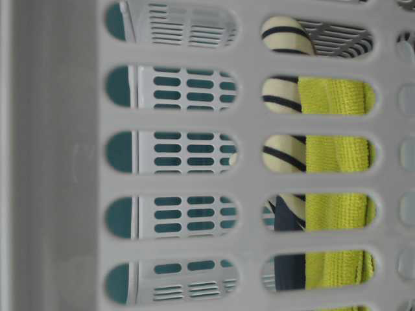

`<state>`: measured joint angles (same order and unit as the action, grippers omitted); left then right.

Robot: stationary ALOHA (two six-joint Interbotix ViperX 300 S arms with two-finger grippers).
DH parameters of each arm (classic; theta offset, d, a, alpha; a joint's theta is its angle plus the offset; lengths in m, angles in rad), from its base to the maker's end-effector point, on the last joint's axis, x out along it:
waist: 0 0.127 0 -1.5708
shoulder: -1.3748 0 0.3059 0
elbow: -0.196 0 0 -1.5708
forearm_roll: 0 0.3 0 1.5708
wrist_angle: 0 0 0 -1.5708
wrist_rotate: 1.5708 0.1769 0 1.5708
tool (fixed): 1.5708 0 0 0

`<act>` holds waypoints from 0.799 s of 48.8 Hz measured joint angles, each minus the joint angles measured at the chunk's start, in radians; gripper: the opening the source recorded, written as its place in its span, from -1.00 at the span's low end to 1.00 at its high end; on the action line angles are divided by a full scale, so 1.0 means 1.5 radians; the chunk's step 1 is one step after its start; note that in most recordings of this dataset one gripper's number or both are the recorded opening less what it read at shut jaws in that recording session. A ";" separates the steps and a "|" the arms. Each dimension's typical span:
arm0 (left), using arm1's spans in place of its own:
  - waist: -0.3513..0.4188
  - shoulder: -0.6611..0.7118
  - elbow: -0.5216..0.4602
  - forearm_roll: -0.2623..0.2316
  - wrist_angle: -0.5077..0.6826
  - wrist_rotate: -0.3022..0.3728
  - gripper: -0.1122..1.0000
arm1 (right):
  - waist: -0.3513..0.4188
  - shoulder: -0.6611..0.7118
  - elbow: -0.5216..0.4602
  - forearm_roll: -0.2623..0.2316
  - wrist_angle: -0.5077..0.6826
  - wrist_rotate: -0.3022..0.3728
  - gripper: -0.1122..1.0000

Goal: Pick up the yellow cloth from the shopping basket with the left arm.
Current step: 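Move the left gripper down into the basket toward the yellow cloth, then close the left gripper on the edge of the yellow cloth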

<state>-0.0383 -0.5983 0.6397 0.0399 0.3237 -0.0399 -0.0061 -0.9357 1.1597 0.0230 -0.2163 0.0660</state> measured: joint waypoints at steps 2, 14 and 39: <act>-0.008 0.032 -0.024 0.001 0.012 -0.003 0.62 | 0.000 0.000 0.000 0.000 0.000 0.000 0.62; -0.048 0.223 -0.165 0.000 0.100 -0.012 0.76 | 0.000 -0.002 0.000 0.000 0.000 0.000 0.62; -0.060 0.491 -0.327 0.000 0.301 -0.012 0.76 | 0.006 -0.005 -0.001 -0.001 0.001 0.000 0.62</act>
<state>-0.1289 0.1381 0.1488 0.0399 0.7747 -0.0583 0.0031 -0.9434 1.1582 0.0215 -0.2148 0.0660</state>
